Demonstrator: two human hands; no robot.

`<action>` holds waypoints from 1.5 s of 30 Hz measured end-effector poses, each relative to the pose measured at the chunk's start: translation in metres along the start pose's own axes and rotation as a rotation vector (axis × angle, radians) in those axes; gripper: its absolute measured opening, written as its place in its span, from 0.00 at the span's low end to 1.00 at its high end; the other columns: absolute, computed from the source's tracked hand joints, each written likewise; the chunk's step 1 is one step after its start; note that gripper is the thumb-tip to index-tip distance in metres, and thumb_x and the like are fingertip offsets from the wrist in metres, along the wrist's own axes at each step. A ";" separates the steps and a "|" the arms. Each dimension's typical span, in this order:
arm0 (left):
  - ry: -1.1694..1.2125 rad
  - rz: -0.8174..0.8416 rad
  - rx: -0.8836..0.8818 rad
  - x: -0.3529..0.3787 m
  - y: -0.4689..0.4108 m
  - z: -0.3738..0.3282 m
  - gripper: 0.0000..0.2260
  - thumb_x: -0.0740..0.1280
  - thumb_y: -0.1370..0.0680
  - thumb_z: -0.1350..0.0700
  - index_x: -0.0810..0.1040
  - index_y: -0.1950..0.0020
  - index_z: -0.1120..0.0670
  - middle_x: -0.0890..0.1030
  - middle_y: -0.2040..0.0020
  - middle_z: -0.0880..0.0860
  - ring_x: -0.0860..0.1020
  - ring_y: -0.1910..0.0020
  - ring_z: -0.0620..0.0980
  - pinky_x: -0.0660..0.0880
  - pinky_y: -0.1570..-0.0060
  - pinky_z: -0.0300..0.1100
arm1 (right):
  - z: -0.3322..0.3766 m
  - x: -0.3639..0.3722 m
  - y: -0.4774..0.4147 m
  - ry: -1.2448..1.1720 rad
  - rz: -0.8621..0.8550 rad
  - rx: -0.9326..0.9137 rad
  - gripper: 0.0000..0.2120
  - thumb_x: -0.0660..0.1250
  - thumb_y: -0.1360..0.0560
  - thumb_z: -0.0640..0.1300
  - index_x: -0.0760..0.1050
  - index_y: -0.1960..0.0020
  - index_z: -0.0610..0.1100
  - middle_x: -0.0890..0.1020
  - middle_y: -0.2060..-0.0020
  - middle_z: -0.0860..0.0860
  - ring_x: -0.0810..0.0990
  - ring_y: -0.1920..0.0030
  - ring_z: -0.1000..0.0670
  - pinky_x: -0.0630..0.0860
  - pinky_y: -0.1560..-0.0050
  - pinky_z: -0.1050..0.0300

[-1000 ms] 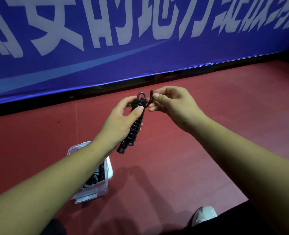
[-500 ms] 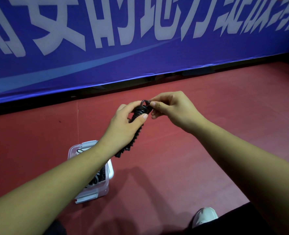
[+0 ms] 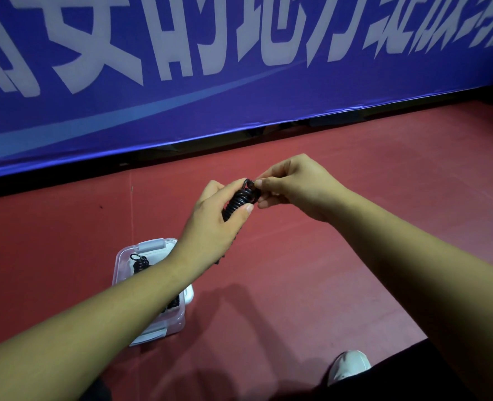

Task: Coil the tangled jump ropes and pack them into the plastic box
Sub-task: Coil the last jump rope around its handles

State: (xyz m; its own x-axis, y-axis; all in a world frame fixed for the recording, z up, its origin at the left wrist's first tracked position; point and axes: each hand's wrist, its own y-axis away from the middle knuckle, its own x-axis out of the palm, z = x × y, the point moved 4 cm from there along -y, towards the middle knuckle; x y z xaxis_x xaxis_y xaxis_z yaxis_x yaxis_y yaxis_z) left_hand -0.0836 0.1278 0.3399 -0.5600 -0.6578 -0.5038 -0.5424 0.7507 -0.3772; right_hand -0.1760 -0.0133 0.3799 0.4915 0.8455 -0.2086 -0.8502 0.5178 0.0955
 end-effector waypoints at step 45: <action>0.345 0.224 -0.164 -0.024 -0.015 -0.003 0.07 0.69 0.21 0.59 0.77 0.43 0.51 0.81 0.52 0.59 0.84 0.64 0.60 0.82 0.63 0.55 | -0.006 0.016 -0.002 -0.140 -0.083 -0.137 0.05 0.68 0.22 0.35 0.75 0.55 0.35 0.78 0.72 0.44 0.77 0.72 0.49 0.76 0.69 0.58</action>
State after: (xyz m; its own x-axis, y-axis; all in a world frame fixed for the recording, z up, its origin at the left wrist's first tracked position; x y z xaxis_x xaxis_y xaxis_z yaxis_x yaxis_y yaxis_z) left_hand -0.0639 0.1316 0.3601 -0.8362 -0.4828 -0.2601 -0.4601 0.8757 -0.1462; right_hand -0.1678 -0.0016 0.3701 0.5740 0.8157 -0.0718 -0.8189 0.5717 -0.0512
